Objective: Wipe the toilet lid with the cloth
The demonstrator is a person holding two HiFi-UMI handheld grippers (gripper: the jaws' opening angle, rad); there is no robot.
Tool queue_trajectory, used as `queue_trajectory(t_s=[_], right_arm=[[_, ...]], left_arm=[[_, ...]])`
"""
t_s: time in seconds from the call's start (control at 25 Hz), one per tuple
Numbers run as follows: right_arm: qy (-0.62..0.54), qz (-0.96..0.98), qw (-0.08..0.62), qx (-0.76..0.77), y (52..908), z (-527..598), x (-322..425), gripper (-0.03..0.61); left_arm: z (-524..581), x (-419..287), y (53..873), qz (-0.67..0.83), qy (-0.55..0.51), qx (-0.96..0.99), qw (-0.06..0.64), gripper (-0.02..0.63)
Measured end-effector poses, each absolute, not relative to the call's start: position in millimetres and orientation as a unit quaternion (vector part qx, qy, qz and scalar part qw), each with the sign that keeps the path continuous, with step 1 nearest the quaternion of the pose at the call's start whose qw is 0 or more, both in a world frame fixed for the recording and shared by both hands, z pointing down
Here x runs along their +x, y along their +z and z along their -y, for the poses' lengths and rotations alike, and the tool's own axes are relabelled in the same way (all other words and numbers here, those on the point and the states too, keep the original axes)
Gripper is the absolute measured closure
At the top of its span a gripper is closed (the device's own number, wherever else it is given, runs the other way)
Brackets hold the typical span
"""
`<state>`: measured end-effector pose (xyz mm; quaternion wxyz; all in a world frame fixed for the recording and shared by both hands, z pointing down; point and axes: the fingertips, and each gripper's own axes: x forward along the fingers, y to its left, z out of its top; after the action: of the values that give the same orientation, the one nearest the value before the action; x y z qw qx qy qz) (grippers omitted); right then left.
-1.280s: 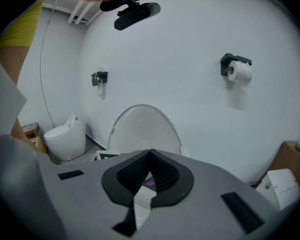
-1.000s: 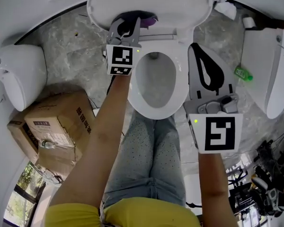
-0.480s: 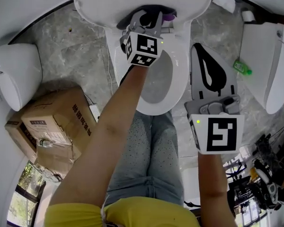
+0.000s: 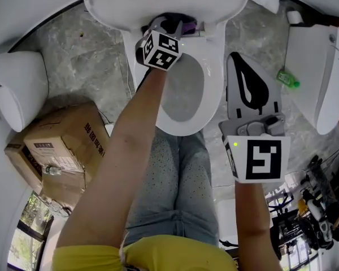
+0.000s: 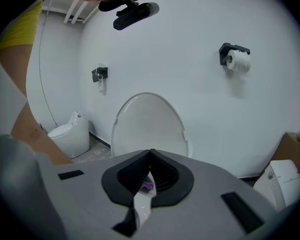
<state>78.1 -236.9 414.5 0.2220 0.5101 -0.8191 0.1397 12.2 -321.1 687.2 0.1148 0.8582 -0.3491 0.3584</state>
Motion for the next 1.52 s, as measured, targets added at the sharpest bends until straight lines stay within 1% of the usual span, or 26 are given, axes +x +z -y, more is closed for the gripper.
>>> queue_trajectory(t_s=[0.16, 0.28, 0.52, 0.92, 1.12, 1.28, 1.52], right_arm=[[0.138, 0.825, 0.219, 0.503, 416.1, 233.3, 70.8, 0.561], [0.143, 0.827, 0.219, 0.497, 419.4, 228.6, 64.7, 0.561], [0.143, 0.835, 0.214, 0.486, 413.4, 217.2, 55.3, 0.561], [0.126, 0.847, 0.224, 0.464, 398.1, 189.0, 57.8, 0.561], [0.125, 0.849, 0.219, 0.464, 386.4, 174.4, 58.9, 0.561], [0.122, 0.85, 0.213, 0.465, 375.7, 162.8, 60.3, 0.561], [0.131, 0.85, 0.216, 0.463, 354.9, 139.5, 62.7, 0.561]], left_arm=[[313.6, -72.0, 707.4, 0.41, 0.391, 0.808, 0.162, 0.597], [312.9, -100.7, 706.5, 0.452, 0.378, 0.786, 0.19, 0.595], [313.2, -90.1, 678.9, 0.476, 0.327, 0.787, 0.216, 0.595], [280.6, -74.0, 586.5, 0.497, 0.23, 0.815, 0.189, 0.595], [259.7, -71.6, 548.9, 0.508, 0.205, 0.819, 0.172, 0.595], [244.9, -67.2, 524.3, 0.513, 0.19, 0.818, 0.175, 0.595], [213.2, -55.3, 466.0, 0.512, 0.177, 0.825, 0.164, 0.595]])
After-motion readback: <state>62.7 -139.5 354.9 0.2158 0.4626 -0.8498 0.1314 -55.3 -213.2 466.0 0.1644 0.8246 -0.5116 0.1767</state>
